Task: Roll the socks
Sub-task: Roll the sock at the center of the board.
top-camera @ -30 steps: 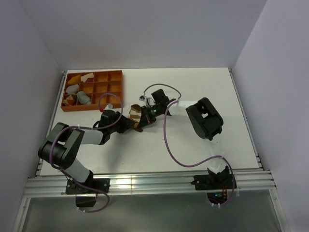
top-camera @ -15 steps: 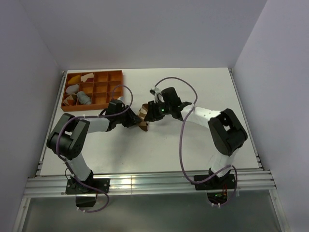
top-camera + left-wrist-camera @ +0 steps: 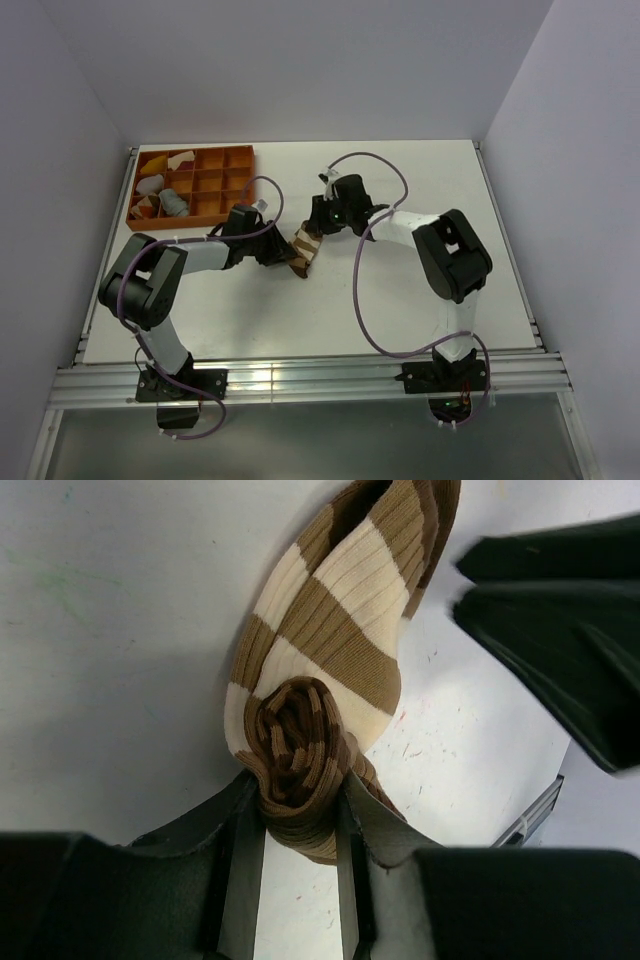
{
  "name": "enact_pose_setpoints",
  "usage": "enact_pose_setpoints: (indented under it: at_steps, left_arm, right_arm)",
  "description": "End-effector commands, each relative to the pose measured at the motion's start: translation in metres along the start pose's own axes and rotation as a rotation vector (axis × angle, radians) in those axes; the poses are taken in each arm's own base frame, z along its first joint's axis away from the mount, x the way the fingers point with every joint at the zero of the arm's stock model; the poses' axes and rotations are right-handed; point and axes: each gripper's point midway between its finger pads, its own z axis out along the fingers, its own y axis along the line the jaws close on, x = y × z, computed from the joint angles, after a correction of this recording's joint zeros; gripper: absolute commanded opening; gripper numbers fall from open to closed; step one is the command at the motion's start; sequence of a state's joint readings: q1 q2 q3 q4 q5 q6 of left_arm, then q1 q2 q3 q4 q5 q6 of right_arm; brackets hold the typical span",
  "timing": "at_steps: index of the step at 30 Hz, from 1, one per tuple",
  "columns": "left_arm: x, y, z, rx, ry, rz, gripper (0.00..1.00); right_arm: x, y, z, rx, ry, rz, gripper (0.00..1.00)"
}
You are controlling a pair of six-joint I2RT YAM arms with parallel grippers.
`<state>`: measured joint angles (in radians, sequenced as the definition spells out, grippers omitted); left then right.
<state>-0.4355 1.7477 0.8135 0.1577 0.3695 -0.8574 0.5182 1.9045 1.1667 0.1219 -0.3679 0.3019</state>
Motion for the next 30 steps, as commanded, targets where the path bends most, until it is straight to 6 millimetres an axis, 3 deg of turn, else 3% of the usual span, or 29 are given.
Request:
enact_pose_setpoints:
  at_steps: [1, 4, 9, 12, 15, 18, 23, 24, 26, 30]
  left_arm:
    - [0.032, 0.024, -0.004, -0.074, 0.112, 0.018, 0.0]
    - [0.035, 0.024, -0.006, -0.072, 0.12, 0.014, 0.0]
    - [0.035, 0.04, -0.011, -0.142, 0.1, -0.01, 0.0]
    - [0.032, 0.052, -0.017, -0.17, 0.076, -0.057, 0.0]
    - [0.03, 0.054, -0.017, -0.173, 0.07, -0.066, 0.0]
    - [0.029, 0.052, -0.015, -0.168, 0.073, -0.071, 0.0]
    - [0.026, 0.053, -0.012, -0.194, 0.086, -0.077, 0.0]
    - [0.025, 0.052, -0.012, -0.196, 0.088, -0.075, 0.0]
    - [0.026, 0.053, -0.012, -0.199, 0.094, -0.075, 0.0]
    - [0.027, 0.052, -0.01, -0.199, 0.113, -0.077, 0.0]
  right_arm:
    - [-0.016, -0.004, 0.015, 0.011, -0.054, -0.001, 0.4]
    - [0.0, -0.018, 0.023, 0.057, -0.023, 0.028, 0.39]
    - [0.026, -0.051, 0.016, 0.225, 0.018, 0.081, 0.38]
    - [0.036, -0.055, 0.012, 0.233, 0.045, 0.086, 0.38]
    - [0.029, -0.041, 0.007, 0.166, 0.025, 0.059, 0.37]
    - [0.008, -0.016, -0.008, 0.093, -0.041, -0.013, 0.38]
    - [-0.02, 0.028, -0.041, 0.053, -0.166, -0.207, 0.44]
    - [-0.012, 0.04, -0.042, 0.042, -0.161, -0.247, 0.46]
    - [-0.013, 0.053, -0.05, 0.056, -0.192, -0.342, 0.52]
    - [0.022, 0.086, -0.047, 0.035, -0.176, -0.512, 0.58]
